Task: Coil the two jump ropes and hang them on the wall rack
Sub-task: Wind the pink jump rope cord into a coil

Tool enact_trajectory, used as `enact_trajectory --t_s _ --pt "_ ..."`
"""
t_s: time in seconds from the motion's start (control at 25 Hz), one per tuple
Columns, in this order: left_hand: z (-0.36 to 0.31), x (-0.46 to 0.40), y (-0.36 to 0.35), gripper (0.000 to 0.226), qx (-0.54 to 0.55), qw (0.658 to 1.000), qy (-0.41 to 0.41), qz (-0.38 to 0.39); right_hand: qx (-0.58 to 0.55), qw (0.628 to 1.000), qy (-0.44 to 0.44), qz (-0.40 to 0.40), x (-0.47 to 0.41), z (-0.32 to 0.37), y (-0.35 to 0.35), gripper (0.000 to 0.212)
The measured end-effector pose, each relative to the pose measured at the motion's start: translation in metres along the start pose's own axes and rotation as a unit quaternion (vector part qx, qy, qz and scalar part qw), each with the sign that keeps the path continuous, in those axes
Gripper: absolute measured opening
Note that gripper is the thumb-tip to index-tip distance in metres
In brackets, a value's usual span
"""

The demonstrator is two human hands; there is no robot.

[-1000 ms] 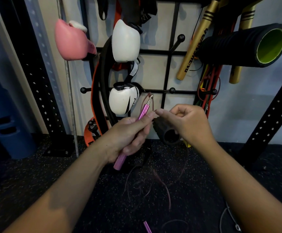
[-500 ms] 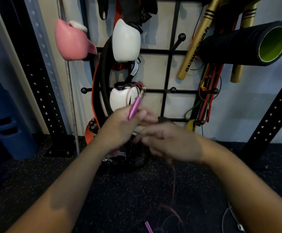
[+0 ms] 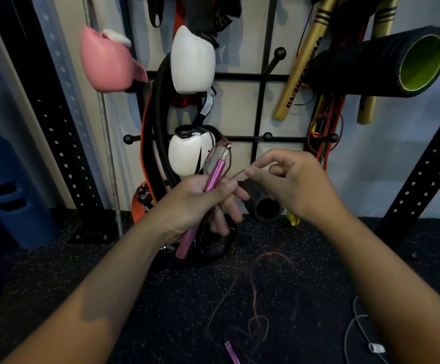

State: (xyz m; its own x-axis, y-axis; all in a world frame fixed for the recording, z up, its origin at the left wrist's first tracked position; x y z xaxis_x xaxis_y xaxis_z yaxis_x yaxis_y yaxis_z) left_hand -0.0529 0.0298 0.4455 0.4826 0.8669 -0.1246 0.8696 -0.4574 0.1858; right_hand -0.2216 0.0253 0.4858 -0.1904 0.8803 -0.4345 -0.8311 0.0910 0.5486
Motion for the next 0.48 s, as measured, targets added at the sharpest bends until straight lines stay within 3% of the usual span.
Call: enact_trajectory --t_s 0.12,0.36,0.48 --pt "0.0 0.0 0.006 0.039 -0.035 0.999 -0.003 -0.033 0.013 1.0 -0.005 0.006 0.001 -0.002 -0.006 0.021" --pt "0.0 0.002 0.003 0.034 0.064 0.997 -0.007 -0.034 -0.035 0.996 0.018 0.075 -0.002 0.002 -0.012 0.025" --pt "-0.002 0.005 0.004 0.038 0.1 0.995 -0.006 -0.01 -0.028 0.999 0.027 0.028 0.0 0.004 -0.012 0.016"
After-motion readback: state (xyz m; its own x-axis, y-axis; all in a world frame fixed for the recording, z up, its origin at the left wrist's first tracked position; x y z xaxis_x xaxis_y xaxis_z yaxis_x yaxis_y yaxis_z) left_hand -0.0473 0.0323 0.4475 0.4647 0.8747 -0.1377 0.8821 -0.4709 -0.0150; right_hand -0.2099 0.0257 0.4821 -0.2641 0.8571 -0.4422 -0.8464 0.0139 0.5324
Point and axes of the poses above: each hand's wrist, its own x-axis away from the middle knuckle, its own y-axis out of the back of the hand, z = x × y, the point moved 7 cm from there along -x, towards the middle knuckle, and after that the axes turned 3 degrees about z, right-handed, at the moved point
